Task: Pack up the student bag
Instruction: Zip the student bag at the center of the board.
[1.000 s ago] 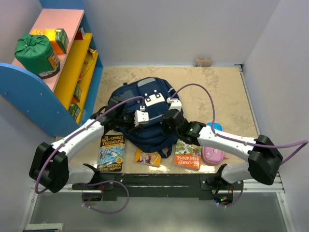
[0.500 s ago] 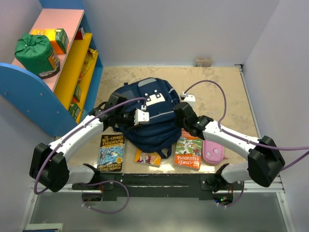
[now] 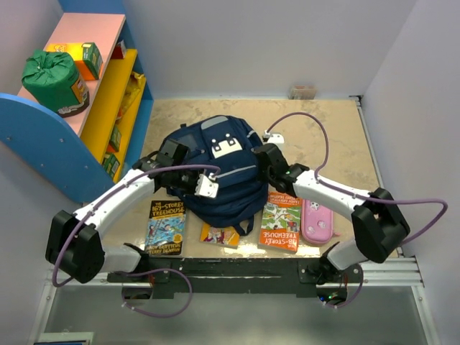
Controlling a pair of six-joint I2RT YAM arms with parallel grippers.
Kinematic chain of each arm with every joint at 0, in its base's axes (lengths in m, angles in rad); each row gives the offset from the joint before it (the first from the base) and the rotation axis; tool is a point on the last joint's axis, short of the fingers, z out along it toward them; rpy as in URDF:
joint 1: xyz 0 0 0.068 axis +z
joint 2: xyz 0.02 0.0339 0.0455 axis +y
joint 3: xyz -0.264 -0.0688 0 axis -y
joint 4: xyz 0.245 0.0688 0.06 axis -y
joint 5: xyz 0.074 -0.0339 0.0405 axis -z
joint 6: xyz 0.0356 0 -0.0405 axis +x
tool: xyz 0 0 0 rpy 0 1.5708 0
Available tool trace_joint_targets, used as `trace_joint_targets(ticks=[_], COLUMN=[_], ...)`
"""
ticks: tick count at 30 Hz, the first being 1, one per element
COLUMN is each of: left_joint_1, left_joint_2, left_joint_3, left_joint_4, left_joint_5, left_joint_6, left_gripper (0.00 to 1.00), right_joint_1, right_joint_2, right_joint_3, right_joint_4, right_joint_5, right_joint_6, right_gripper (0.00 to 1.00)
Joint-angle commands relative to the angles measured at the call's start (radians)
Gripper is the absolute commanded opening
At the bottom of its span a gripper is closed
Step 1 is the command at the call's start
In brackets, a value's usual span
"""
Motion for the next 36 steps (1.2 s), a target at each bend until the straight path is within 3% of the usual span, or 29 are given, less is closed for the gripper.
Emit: trace_joint_targets(ticks=[1, 3, 4, 6, 8, 9, 14, 20, 24, 32, 33, 36], left_joint_1=[0.001, 0.004, 0.012, 0.021, 0.021, 0.021, -0.052, -0.253, -0.281, -0.292, -0.295, -0.301], left_joint_2=[-0.01, -0.018, -0.019, -0.027, -0.009, 0.008, 0.005, 0.053, 0.151, 0.318, 0.33, 0.375], left_joint_3=[0.03, 0.029, 0.033, 0.048, 0.117, 0.145, 0.245, 0.194, 0.148, 0.194, 0.206, 0.245], left_joint_4=[-0.242, -0.198, -0.175, -0.147, -0.177, -0.178, -0.028, 0.31, 0.466, 0.529, 0.545, 0.548], left_joint_5=[0.096, 0.052, 0.03, -0.016, -0.034, -0.036, -0.042, -0.266, -0.36, -0.376, -0.38, -0.378], left_joint_6=[0.137, 0.084, 0.044, -0.023, -0.039, -0.094, -0.368, -0.68, -0.703, -0.668, -0.666, -0.662], left_gripper=[0.05, 0.2, 0.37, 0.62, 0.96, 1.0, 1.0, 1.0, 1.0, 1.0, 0.97, 0.72], right_joint_1=[-0.064, -0.063, -0.063, -0.063, -0.061, -0.061, -0.063, -0.063, -0.061, -0.063, -0.061, -0.06], right_joint_2=[0.016, -0.019, -0.039, -0.094, -0.116, -0.12, -0.114, -0.108, -0.12, -0.148, -0.151, -0.156], right_joint_3=[0.039, 0.002, -0.013, -0.067, -0.095, -0.107, -0.115, -0.106, -0.101, -0.126, -0.126, -0.124], right_joint_4=[0.089, 0.107, 0.133, 0.156, 0.179, 0.18, 0.207, 0.233, 0.233, 0.27, 0.27, 0.27], right_joint_5=[0.175, 0.158, 0.14, 0.108, 0.071, 0.063, -0.014, -0.078, -0.115, -0.196, -0.204, -0.228], right_joint_6=[-0.028, -0.007, 0.0, 0.015, 0.033, 0.039, 0.056, 0.059, 0.062, 0.081, 0.079, 0.072], right_gripper=[0.0, 0.0, 0.0, 0.0, 0.0, 0.0, 0.0, 0.0, 0.0, 0.0, 0.0, 0.0])
